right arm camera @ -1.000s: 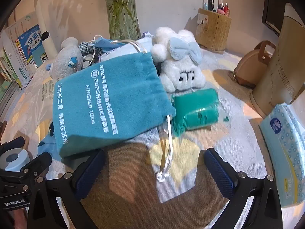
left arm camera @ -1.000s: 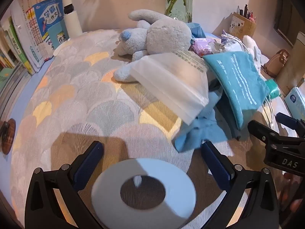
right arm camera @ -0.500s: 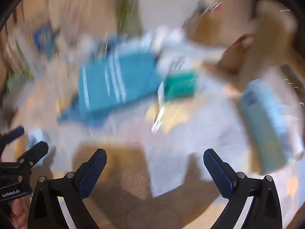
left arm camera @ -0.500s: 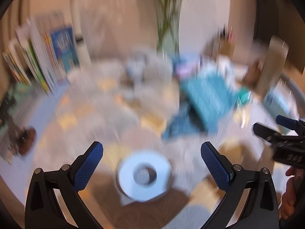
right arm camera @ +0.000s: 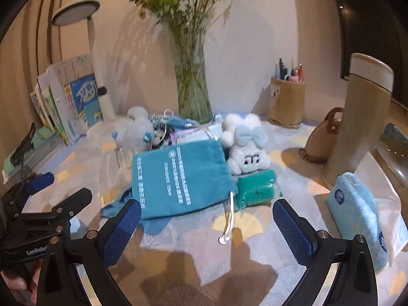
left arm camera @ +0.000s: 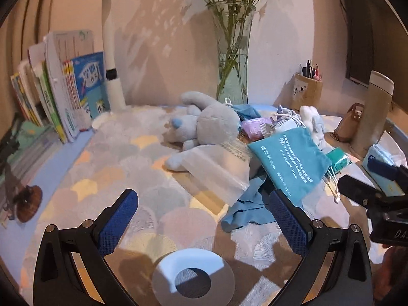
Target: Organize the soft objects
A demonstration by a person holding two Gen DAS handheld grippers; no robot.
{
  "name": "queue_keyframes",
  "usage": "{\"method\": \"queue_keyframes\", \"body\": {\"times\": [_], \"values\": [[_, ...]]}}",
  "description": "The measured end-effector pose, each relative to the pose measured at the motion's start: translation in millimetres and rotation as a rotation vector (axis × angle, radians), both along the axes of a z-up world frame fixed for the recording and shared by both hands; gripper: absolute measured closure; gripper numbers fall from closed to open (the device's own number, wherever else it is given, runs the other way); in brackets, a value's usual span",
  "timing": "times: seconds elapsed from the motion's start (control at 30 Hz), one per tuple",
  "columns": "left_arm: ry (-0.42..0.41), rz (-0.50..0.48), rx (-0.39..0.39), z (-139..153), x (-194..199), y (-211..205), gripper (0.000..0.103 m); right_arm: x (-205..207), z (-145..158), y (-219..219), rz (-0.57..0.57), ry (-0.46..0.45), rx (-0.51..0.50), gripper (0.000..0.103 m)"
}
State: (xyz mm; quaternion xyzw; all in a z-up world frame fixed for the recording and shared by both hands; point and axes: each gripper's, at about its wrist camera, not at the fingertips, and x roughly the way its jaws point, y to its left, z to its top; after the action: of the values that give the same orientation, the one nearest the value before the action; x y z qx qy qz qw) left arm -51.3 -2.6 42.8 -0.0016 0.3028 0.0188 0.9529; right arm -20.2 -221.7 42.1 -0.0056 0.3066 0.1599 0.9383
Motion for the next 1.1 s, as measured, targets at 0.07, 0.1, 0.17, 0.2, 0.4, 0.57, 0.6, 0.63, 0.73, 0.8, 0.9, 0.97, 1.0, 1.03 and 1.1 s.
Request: {"method": "queue_keyframes", "body": {"times": [0.07, 0.1, 0.17, 0.2, 0.4, 0.57, 0.6, 0.63, 0.73, 0.8, 0.9, 0.97, 1.0, 1.03, 1.1], "values": [[0.033, 0.000, -0.026, -3.3, 4.9, 1.4, 0.001, 3.0, -4.5, -4.1, 0.005, 0.023, 0.004, 0.000], [0.039, 0.004, -0.037, -4.7, 6.0, 2.2, 0.001, 5.6, -6.8, -3.2, 0.001, 0.042, -0.002, 0.000], [0.040, 0.015, -0.059, -5.1, 6.3, 5.7, 0.001, 8.3, -9.8, -3.0, 0.001, 0.060, -0.007, 0.000], [0.039, 0.018, -0.070, -4.8, 5.9, 7.5, 0.001, 8.1, -9.9, -3.1, 0.008, 0.059, -0.003, 0.000], [0.033, 0.030, -0.072, -3.5, 5.3, 7.3, 0.001, 3.5, -8.9, 0.3, 0.014, 0.038, -0.022, 0.000], [0.041, 0.031, -0.079, -4.1, 6.9, 8.4, 0.001, 1.2, -8.8, 4.1, 0.013, 0.025, -0.046, 0.000], [0.044, 0.031, -0.084, -4.4, 7.4, 9.3, 0.001, 1.1, -8.9, 4.0, 0.010, 0.025, -0.047, 0.000], [0.049, 0.030, -0.089, -4.8, 8.0, 10.4, 0.001, 1.6, -9.3, 3.7, 0.011, 0.028, -0.045, 0.000], [0.059, 0.032, -0.108, -5.8, 9.6, 12.9, 0.001, 3.9, -10.6, 2.4, 0.007, 0.043, -0.039, 0.000], [0.059, 0.036, -0.118, -5.9, 9.7, 14.8, 0.001, 5.1, -11.5, 0.6, 0.004, 0.050, -0.032, 0.000], [0.063, 0.037, -0.124, -6.6, 10.1, 15.4, 0.001, 7.1, -12.5, -0.9, 0.002, 0.062, -0.024, 0.000], [0.065, 0.037, -0.123, -7.0, 10.3, 14.7, 0.001, 7.5, -13.3, -1.0, 0.000, 0.066, -0.024, 0.000], [0.064, 0.038, -0.122, -7.0, 10.2, 14.1, 0.001, 7.6, -13.6, -1.2, 0.001, 0.068, -0.023, 0.000], [0.063, 0.038, -0.121, -6.9, 10.1, 13.9, 0.001, 7.6, -13.8, -1.0, 0.000, 0.070, -0.022, 0.000], [0.064, 0.035, -0.121, -6.8, 10.0, 13.6, 0.001, 7.5, -13.9, -0.5, -0.001, 0.071, -0.023, 0.000]]}}
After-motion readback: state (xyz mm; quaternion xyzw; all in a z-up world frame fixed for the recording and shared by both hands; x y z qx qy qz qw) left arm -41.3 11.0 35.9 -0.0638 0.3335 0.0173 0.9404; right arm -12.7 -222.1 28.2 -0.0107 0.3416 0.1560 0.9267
